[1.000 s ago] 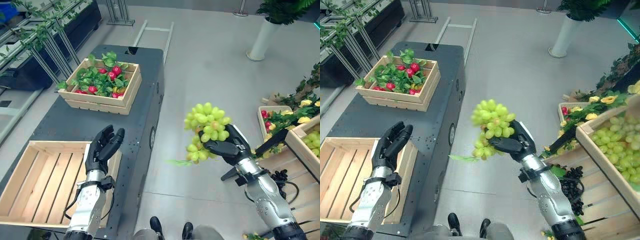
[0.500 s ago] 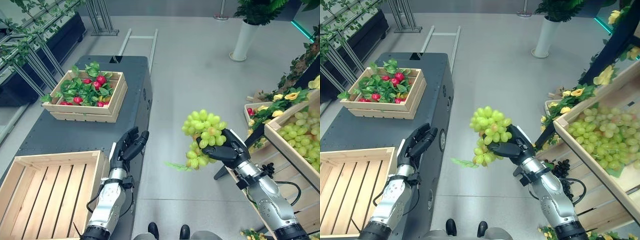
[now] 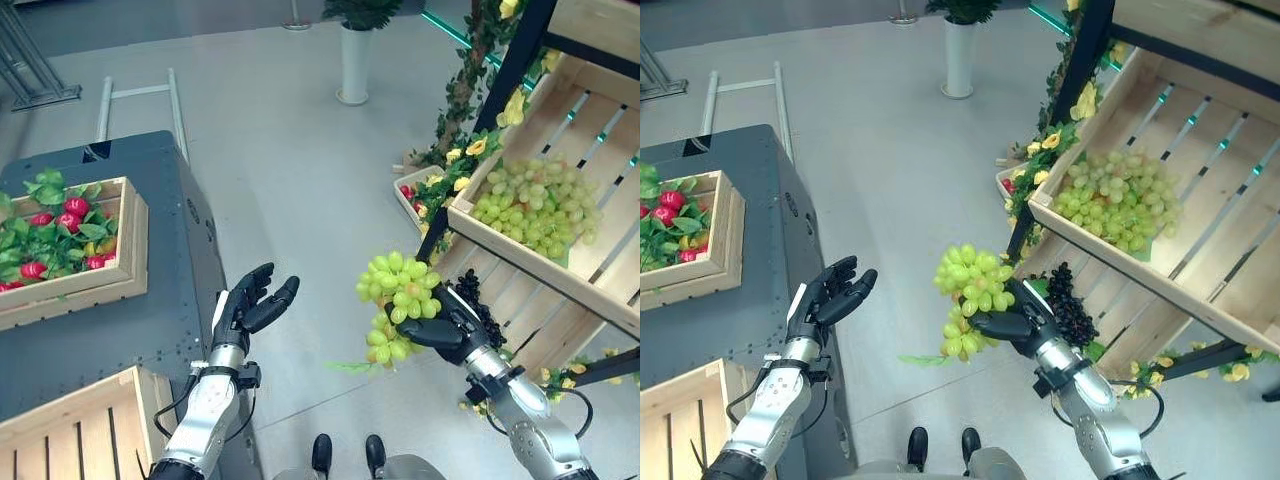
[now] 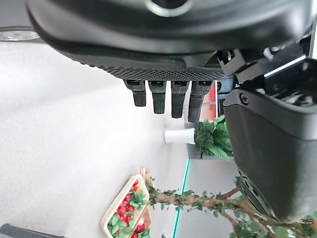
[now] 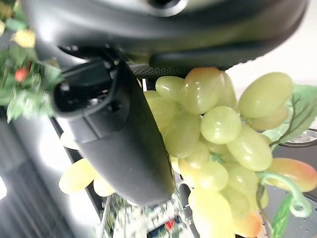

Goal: Pick up the fruits from the basket on one side to the basket on the other side

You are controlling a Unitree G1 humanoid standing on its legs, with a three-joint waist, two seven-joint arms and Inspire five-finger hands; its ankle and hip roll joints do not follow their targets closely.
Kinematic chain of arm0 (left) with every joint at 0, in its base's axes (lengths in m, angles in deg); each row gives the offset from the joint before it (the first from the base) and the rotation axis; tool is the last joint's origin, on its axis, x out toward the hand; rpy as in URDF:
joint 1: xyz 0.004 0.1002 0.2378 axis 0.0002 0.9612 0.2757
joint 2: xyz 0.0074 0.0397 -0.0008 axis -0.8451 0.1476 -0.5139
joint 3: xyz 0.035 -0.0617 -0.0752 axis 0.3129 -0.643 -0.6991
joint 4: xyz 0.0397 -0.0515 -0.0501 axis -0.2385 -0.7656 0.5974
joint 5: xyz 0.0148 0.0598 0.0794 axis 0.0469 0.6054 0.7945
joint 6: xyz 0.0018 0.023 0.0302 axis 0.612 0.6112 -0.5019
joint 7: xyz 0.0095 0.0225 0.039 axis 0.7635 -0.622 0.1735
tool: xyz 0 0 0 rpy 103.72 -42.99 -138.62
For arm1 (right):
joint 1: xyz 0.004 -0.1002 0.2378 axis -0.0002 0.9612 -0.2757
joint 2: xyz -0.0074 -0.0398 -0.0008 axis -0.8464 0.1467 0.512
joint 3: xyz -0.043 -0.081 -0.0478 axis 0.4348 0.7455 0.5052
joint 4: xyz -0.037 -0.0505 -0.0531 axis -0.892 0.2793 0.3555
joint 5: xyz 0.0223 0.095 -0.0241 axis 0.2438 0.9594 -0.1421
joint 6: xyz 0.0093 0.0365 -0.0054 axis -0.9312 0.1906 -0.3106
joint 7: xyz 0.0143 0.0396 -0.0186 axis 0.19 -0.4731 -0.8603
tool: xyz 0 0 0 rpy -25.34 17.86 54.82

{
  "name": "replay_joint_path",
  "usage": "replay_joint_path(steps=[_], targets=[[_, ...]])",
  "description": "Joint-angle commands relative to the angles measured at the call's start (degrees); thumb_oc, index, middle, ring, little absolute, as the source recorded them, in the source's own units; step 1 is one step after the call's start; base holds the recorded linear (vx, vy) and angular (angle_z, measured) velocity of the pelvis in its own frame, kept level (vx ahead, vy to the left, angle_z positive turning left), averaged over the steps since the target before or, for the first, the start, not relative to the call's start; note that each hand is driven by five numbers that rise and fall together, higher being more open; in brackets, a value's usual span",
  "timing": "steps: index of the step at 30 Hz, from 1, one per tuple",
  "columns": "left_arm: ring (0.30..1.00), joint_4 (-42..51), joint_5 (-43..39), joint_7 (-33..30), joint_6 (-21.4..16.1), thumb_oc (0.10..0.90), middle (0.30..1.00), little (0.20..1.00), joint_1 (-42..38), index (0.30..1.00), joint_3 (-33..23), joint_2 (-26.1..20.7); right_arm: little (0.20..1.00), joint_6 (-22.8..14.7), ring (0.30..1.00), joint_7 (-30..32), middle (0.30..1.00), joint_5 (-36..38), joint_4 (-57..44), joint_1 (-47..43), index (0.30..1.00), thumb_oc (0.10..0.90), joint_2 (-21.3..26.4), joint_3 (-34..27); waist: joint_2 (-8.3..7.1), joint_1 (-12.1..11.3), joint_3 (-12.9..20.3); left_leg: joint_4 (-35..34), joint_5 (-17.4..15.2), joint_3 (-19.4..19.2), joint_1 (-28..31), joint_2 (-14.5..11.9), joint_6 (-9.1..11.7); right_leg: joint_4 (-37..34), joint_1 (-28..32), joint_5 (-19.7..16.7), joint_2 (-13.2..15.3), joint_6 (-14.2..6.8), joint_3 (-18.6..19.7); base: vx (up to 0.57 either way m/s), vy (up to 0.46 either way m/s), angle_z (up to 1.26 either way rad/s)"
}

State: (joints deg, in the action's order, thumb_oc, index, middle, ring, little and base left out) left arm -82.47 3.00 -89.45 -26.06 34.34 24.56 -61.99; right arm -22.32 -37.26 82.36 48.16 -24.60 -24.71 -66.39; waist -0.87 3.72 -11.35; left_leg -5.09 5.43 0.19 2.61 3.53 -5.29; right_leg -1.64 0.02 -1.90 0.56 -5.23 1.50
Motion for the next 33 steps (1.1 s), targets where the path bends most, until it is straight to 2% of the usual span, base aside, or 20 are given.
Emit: replay_joint_path(steps=[1, 4, 6, 8, 10, 11, 14, 15, 19, 20, 21, 22, 23, 24, 25, 26, 28, 30, 33], targets=[[0.9, 1.43, 1.68, -3.91, -6.98, 0.8, 0.9, 0.9, -1.82, 0.9, -3.75, -1.26, 0.3, -7.91, 0.3, -3.94, 0.3, 3.52, -8.41, -8.62, 0.3, 0.4, -0.84, -3.75, 0.33, -2.74, 1.86, 0.09, -12.39, -6.57, 4.87, -0.07, 1.42, 4.46, -2.72, -3.19, 5.4, -2.82, -12.4, -0.12, 0.028, -1.19], [0.9, -0.23, -2.54, -3.37, -3.16, 0.8, 0.9, 0.9, -1.07, 0.9, -4.84, -1.03, 0.3, -7.65, 0.3, -3.94, 0.3, 1.61, -8.88, -10.32, 0.3, 0.4, -0.87, -2.44, 1.33, -3.72, 1.8, 0.09, -11.68, -7.22, 5.0, -1.1, 0.85, 13.02, -2.34, -0.16, 7.09, -1.27, -13.32, -0.09, -0.015, -1.1], [0.9, -3.48, -6.14, -2.81, -1.86, 0.8, 0.9, 0.9, -1.07, 0.9, -5.14, 0.22, 0.3, -7.68, 0.3, -3.76, 0.3, 0.18, -9.41, -10.83, 0.3, 0.4, -0.59, -1.35, 1.25, -4.14, 2.15, 0.3, -11.6, -7.75, 4.92, -1.5, 0.63, 14.0, -0.77, 0.62, 8.07, -0.5, -14.17, -0.04, -0.106, -0.6], [0.9, -7.33, -9.47, -3.6, -1.48, 0.8, 0.9, 0.9, -1.4, 0.9, -5.28, 1.93, 0.3, -7.66, 0.3, -3.24, 0.3, -0.52, -9.18, -11.62, 0.3, 0.4, -0.4, -0.29, 0.73, -4.88, 2.71, 0.52, -12.48, -8.78, 5.73, -1.93, 1.24, 10.02, 3.22, 1.9, 8.85, -0.77, -16.35, 0.01, -0.185, -0.27], [0.9, -9.43, -11.26, -6.24, -1.72, 0.8, 0.9, 0.9, -1.65, 0.9, -6.19, 3.41, 0.3, -6.76, 0.3, -3.44, 0.3, -1.1, -8.2, -13.99, 0.3, 0.4, -0.7, 0.95, 0.08, -6.64, 3.58, 0.58, -12.63, -12.44, 6.18, -2.82, 2.84, 0.36, 7.85, 0.72, 9.88, -1.57, -22.15, -0.01, -0.296, -0.64], [0.9, -10.11, -11.64, -7.23, -1.75, 0.8, 0.9, 0.9, -1.64, 0.9, -6.86, 3.77, 0.3, -6.11, 0.3, -3.4, 0.3, -1.07, -7.44, -15.56, 0.3, 0.4, -0.64, 1.34, -0.42, -7.49, 4.08, 0.77, -12.95, -14.57, 6.32, -3.33, 3.54, -3.36, 9.15, 0.16, 9.37, -2.49, -24.32, -0.04, -0.352, -1.03], [0.9, -10.27, -13.81, -7.03, 0.21, 0.8, 0.9, 0.9, -0.63, 0.9, -8.14, 4.71, 0.3, -4.39, 0.3, -2.76, 0.3, -1.57, -7.75, -17.08, 0.3, 0.4, 0.45, 0.59, -0.8, -7.31, 4.94, 0.31, -12.56, -15.18, 6.97, -4.34, 4.17, -3.36, 8.45, 1.12, 8.15, -2.74, -21.9, 0.02, -0.347, -0.64], [0.9, -10.16, -13.85, -5.71, 0.8, 0.8, 0.9, 0.9, -0.04, 0.9, -8.05, 5.34, 0.3, -4.23, 0.3, -3.28, 0.3, -1.54, -9.28, -15.99, 0.3, 0.4, 1.13, -0.66, -1.32, -6.38, 5.12, 1.34, -12.61, -14.73, 6.86, -5.0, 4.68, -3.36, 8.83, 2.39, 6.43, -1.74, -19.33, 0.06, -0.37, -0.26], [0.9, -9.6, -13.12, -5.61, -0.71, 0.8, 0.9, 0.9, 0.73, 0.9, -6.94, 6.48, 0.3, -4.03, 0.3, -5.69, 0.3, 0.83, -10.98, -15.01, 0.3, 0.4, 3.17, -2.57, -2.52, -5.6, 4.71, 7.38, -13.91, -15.0, 5.18, -6.47, 5.99, -3.36, 9.13, 3.29, 5.26, 0.03, -17.76, 0.02, -0.283, -0.07], [0.9, -9.55, -13.68, -5.74, -1.58, 0.8, 0.9, 0.9, 0.8, 0.9, -6.65, 6.67, 0.3, -3.78, 0.3, -6.81, 0.3, 1.99, -11.04, -14.95, 0.3, 0.4, 3.99, -3.22, -3.17, -5.55, 4.41, 11.55, -15.01, -15.35, 3.83, -7.19, 6.41, -3.36, 9.22, 3.36, 5.22, 0.6, -17.55, -0.01, -0.159, 0.01], [0.9, -9.24, -13.95, -5.89, -1.8, 0.8, 0.9, 0.9, 0.84, 0.9, -6.58, 6.72, 0.3, -3.58, 0.3, -7.13, 0.3, 2.53, -11.19, -14.99, 0.3, 0.4, 4.49, -3.5, -3.48, -5.59, 4.14, 15.2, -14.49, -15.28, 2.56, -7.82, 6.9, -3.36, 9.28, 3.35, 5.13, 1.05, -17.28, -0.05, -0.28, 0.01], [0.9, -8.55, -14.83, -5.62, -2.59, 0.8, 0.9, 0.9, 0.68, 0.9, -6.42, 6.79, 0.3, -3.35, 0.3, -8.78, 0.3, 3.77, -11.25, -15.43, 0.3, 0.4, 5.85, -4.11, -3.99, -5.64, 3.23, 23.31, -12.9, -14.33, -1.43, -9.48, 8.04, -3.36, 9.36, 3.32, 4.59, 2.26, -16.4, -0.08, -0.212, 0.03], [0.9, -8.35, -15.24, -5.3, -2.99, 0.8, 0.9, 0.9, 0.31, 0.9, -6.08, 6.66, 0.3, -3.35, 0.3, -9.66, 0.3, 4.4, -11.22, -15.79, 0.3, 0.4, 6.57, -4.44, -4.0, -5.78, 2.58, 25.99, -11.99, -13.17, -3.88, -9.41, 8.4, -3.36, 9.56, 3.28, 4.35, 2.71, -16.07, -0.18, -0.158, 0.05], [0.9, -8.07, -14.98, -5.12, -2.84, 0.8, 0.9, 0.9, -0.93, 0.9, -5.28, 6.72, 0.3, -2.81, 0.3, -9.72, 0.3, 6.07, -11.04, -18.47, 0.3, 0.4, 7.33, -4.11, -4.12, -6.28, 1.75, 21.24, -9.26, -10.35, -5.98, -7.45, 8.62, -3.36, 9.17, 2.85, 4.47, 2.57, -15.36, -0.15, -0.019, 0.01], [0.9, -8.06, -14.87, -5.18, -2.86, 0.8, 0.9, 0.9, -1.24, 0.9, -5.09, 6.78, 0.3, -2.78, 0.3, -9.56, 0.3, 6.35, -10.88, -19.44, 0.3, 0.4, 7.36, -3.81, -4.05, -6.43, 1.54, 19.05, -8.94, -9.8, -5.57, -7.05, 8.65, -3.36, 9.25, 2.91, 4.48, 2.37, -15.2, -0.14, 0.04, 0.02], [0.9, -8.12, -14.5, -5.15, -2.44, 0.8, 0.9, 0.9, -1.93, 0.9, -4.61, 6.81, 0.3, -2.89, 0.3, -9.17, 0.3, 6.77, -10.4, -21.77, 0.3, 0.4, 7.17, -2.94, -3.78, -6.69, 1.37, 13.58, -8.74, -9.18, -4.24, -6.53, 8.3, -3.36, 9.17, 3.15, 4.51, 1.92, -15.08, -0.02, 0.061, -0.1], [0.9, -10.41, -14.18, -6.76, -1.72, 0.8, 0.9, 0.9, -3.9, 0.9, -3.28, 6.59, 0.3, -0.82, 0.3, -8.63, 0.3, 9.32, -11.17, -24.29, 0.3, 0.4, 7.0, -2.73, -3.38, -6.26, 1.93, 9.4, -9.52, -9.23, -1.62, -6.29, 7.51, -3.36, 9.14, 3.24, 5.01, 1.5, -15.94, 0.03, 0.095, -0.09], [0.9, -11.28, -13.03, -7.38, -1.43, 0.8, 0.9, 0.9, -5.49, 0.9, -2.93, 5.91, 0.3, 0.66, 0.3, -8.65, 0.3, 12.14, -12.34, -25.63, 0.3, 0.4, 7.73, -3.2, -2.93, -6.23, 2.98, 5.17, -8.75, -7.16, 0.37, -5.39, 7.35, -3.36, 9.17, 3.52, 4.87, 1.16, -16.48, 0.08, 0.086, -0.14], [0.9, -14.75, -12.15, -7.05, -1.48, 0.8, 0.9, 0.9, -6.6, 0.9, -2.91, 5.29, 0.3, 2.77, 0.3, -8.61, 0.3, 16.08, -12.27, -27.16, 0.3, 0.4, 7.25, -4.09, -2.31, -5.89, 5.04, 1.64, -8.8, -7.79, 3.5, -5.27, 7.1, -3.36, 9.39, 3.87, 4.78, 0.92, -16.87, 0.12, 0.08, -0.11]])
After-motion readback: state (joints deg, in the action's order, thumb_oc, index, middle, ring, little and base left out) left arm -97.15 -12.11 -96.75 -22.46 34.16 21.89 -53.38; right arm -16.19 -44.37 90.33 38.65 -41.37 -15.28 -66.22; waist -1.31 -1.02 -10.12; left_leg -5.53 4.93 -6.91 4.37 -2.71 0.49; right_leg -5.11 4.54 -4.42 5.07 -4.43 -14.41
